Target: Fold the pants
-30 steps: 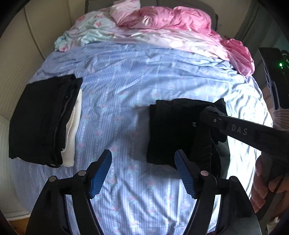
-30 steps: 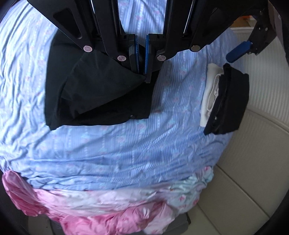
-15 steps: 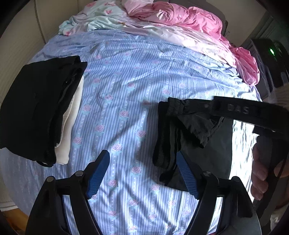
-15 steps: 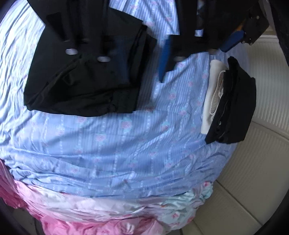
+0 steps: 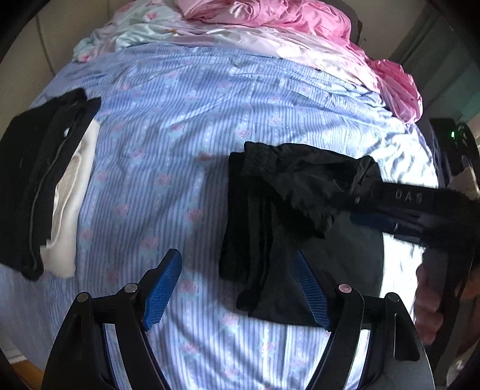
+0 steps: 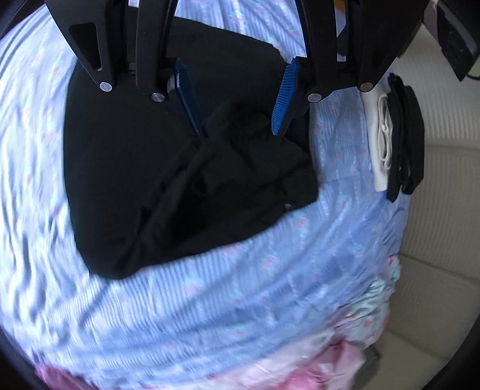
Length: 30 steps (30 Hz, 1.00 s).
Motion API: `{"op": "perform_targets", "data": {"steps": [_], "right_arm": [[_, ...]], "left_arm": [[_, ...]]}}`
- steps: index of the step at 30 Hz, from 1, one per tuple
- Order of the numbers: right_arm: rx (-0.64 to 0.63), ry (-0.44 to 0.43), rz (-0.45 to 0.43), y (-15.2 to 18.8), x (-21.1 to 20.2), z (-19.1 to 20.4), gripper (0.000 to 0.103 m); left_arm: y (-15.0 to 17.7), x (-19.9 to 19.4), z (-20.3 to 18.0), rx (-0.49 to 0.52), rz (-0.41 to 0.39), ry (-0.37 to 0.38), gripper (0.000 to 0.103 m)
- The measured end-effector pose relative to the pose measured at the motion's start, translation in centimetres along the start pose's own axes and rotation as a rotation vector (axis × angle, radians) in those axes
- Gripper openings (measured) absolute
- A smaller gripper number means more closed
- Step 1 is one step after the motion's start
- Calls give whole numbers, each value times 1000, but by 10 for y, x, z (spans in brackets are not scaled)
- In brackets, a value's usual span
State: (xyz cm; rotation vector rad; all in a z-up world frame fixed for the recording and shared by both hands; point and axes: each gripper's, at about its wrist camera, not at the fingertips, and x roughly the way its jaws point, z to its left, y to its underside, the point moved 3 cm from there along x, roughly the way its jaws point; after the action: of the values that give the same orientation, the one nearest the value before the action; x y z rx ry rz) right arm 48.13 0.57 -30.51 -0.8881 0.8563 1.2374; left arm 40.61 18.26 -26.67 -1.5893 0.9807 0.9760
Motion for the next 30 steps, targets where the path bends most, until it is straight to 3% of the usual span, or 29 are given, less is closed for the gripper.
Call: {"op": "perform_targets", "data": {"steps": [10, 15, 17, 18, 21, 26, 30], "right_arm": [[122, -53, 84, 4, 39, -10, 50], [87, -38, 94, 2, 48, -6, 50], [59, -24, 86, 3, 50, -3, 39], [36, -9, 83, 3, 50, -1, 27], [9, 7, 70, 5, 49, 0, 15], [-32, -23, -21, 4, 17, 19, 13], [-127, -19, -65, -16, 2, 51, 13]], "left_arm": [[-22, 6, -4, 14, -11, -25, 76], [-17, 6, -2, 24, 5, -32, 77], [-14, 6, 0, 16, 10, -30, 76], [-12, 6, 0, 13, 12, -29, 77], [-10, 6, 1, 12, 14, -27, 77], [-9, 2, 2, 10, 4, -29, 77], [-12, -2, 7, -24, -3, -25, 76]]}}
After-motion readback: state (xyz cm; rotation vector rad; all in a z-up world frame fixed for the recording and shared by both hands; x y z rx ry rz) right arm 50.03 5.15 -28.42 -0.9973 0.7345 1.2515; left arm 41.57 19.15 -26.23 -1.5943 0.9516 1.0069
